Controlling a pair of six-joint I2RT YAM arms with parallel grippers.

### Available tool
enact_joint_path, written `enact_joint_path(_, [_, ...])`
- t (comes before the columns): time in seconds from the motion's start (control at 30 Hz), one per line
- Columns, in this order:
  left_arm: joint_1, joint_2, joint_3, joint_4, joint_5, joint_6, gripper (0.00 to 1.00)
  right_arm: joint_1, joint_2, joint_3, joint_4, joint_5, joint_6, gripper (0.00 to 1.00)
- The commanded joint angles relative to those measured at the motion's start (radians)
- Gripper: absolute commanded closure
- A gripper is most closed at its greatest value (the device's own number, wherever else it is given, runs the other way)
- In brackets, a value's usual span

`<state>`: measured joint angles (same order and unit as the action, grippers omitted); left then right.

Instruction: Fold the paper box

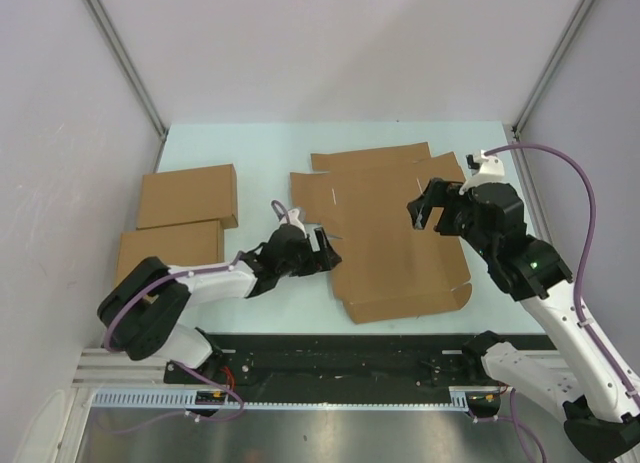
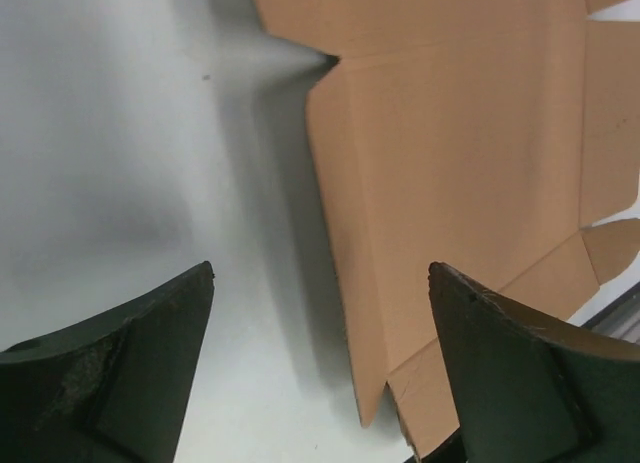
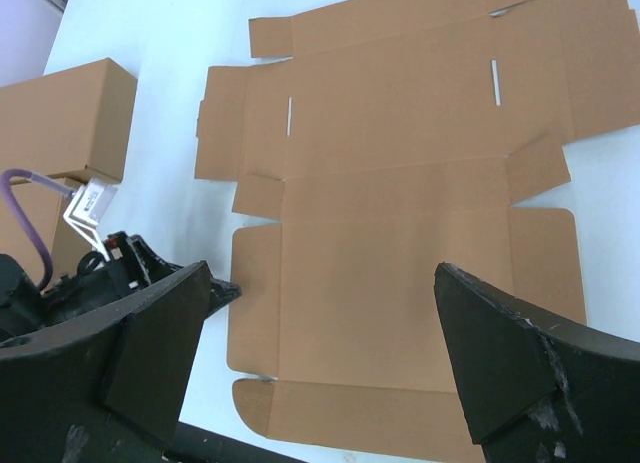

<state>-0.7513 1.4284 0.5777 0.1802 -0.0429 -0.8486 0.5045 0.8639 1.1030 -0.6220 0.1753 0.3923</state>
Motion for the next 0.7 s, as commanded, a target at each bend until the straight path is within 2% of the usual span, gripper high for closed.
enact_joint_path(0.0, [-0.036,0.075,0.019,0.185,0.08,-0.012,0.16,0.005,-0.035,-0.015,-0.012,0.029,0.011,0.0])
enact_joint_path(0.07, [-0.054,0.122,0.013,0.228,0.101,-0.015,0.25,0.005,-0.034,-0.018,-0.013,0.029,0.011,0.0])
enact_joint_path(0.1, [-0.056,0.139,0.014,0.232,0.126,-0.023,0.36,0.005,-0.034,-0.02,-0.012,0.03,0.013,0.0])
enact_joint_path(0.17, [-0.057,0.167,0.007,0.252,0.149,-0.03,0.44,0.005,-0.034,-0.022,-0.009,0.03,0.016,0.0])
enact_joint_path(0.2, [-0.057,0.167,0.004,0.249,0.152,-0.026,0.55,0.005,-0.034,-0.02,-0.004,0.029,0.014,0.0])
enact_joint_path(0.27, [-0.056,0.136,0.001,0.219,0.141,-0.011,0.67,0.006,-0.035,-0.022,-0.001,0.024,0.011,0.0])
enact_joint_path(0.3, [-0.056,0.121,0.008,0.193,0.129,0.014,0.86,0.008,-0.039,-0.022,0.002,0.026,0.011,0.0])
enact_joint_path(0.33, [-0.053,0.104,0.019,0.117,0.095,0.032,0.99,0.006,-0.045,-0.022,0.004,0.027,0.011,0.0])
enact_joint_path(0.4, [-0.046,0.044,0.054,0.052,0.083,0.1,1.0,0.006,-0.052,-0.022,-0.001,0.035,0.008,0.0])
enact_joint_path(0.5, [-0.001,-0.041,0.115,-0.086,0.136,0.19,1.0,0.005,-0.063,-0.022,-0.004,0.046,0.0,0.0])
enact_joint_path(0.53, [0.051,-0.061,0.135,-0.15,0.228,0.213,1.0,0.005,-0.066,-0.02,-0.005,0.046,-0.003,0.0])
enact_joint_path(0.6, [0.108,-0.114,0.197,-0.23,0.314,0.291,1.0,0.005,-0.074,-0.022,-0.005,0.052,-0.006,0.0])
enact_joint_path(0.67, [0.196,-0.129,0.255,-0.382,0.4,0.388,1.0,0.006,-0.075,-0.022,-0.004,0.052,-0.01,0.0])
